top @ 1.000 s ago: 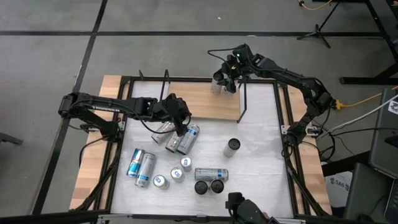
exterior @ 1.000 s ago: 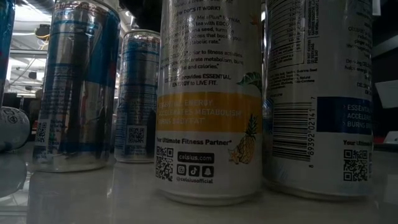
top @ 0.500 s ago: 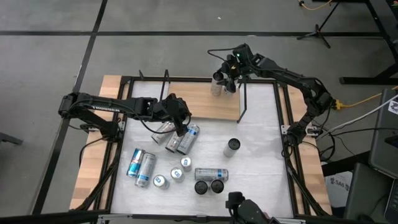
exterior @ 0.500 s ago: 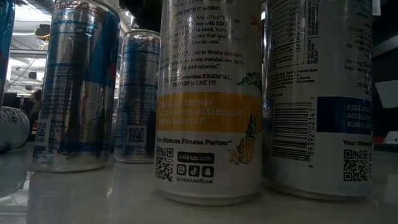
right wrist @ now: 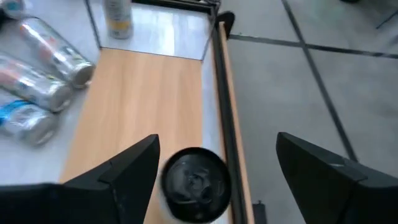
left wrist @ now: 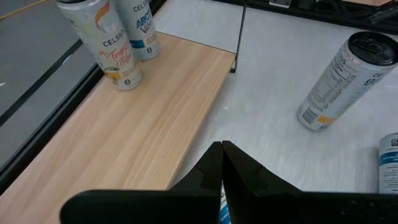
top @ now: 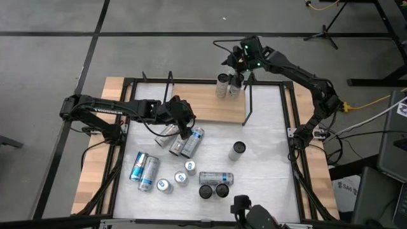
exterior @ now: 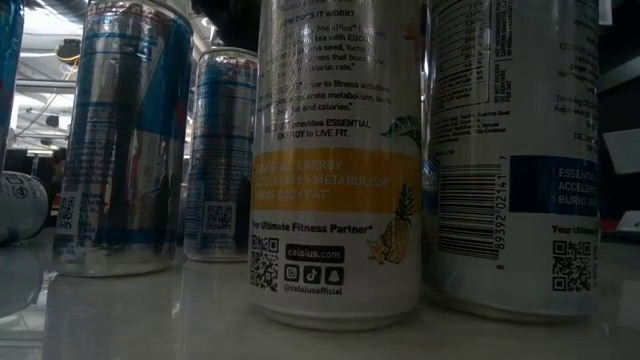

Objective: Place canned beverage on shelf
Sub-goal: Put the white soda can aligned with the other white soda can on the shelf

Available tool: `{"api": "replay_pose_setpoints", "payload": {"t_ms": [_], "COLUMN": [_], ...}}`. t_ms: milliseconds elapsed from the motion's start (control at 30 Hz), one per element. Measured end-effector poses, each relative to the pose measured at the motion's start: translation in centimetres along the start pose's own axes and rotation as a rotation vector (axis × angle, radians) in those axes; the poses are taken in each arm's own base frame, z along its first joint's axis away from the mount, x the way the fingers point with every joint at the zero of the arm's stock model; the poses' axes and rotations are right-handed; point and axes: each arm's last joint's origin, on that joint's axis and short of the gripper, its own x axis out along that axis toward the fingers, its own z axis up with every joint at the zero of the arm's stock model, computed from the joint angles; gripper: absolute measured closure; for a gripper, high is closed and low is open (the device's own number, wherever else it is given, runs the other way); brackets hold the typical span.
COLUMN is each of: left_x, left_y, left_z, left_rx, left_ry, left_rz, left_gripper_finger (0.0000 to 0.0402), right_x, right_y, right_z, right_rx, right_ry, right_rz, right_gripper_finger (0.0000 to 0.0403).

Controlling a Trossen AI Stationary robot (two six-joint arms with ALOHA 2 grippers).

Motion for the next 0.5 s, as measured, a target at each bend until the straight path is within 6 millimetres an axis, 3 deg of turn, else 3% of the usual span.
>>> {"api": "replay_pose_setpoints", "payload": {"t_ms": [233, 500], "left_x": [0.0, 0.0], "left_y": [0.0, 0.0], "left_z": [0.0, 0.0], "left_rx": [0.002, 0.002], "left_ry": [0.0, 0.0], "left_rz": [0.0, 0.0], "left_gripper_finger": [0.0401, 0.0401], "right_x": [-1.4, -0.4], "right_y": [1.1, 4.9], "right_z": [1.1, 2.8], "right_rx": [0.049, 0.004], "right_ry": [-0.006, 0.032], "right_rz": [0.185, 0.301], "right_gripper_finger": [0.009, 0.0091]}}
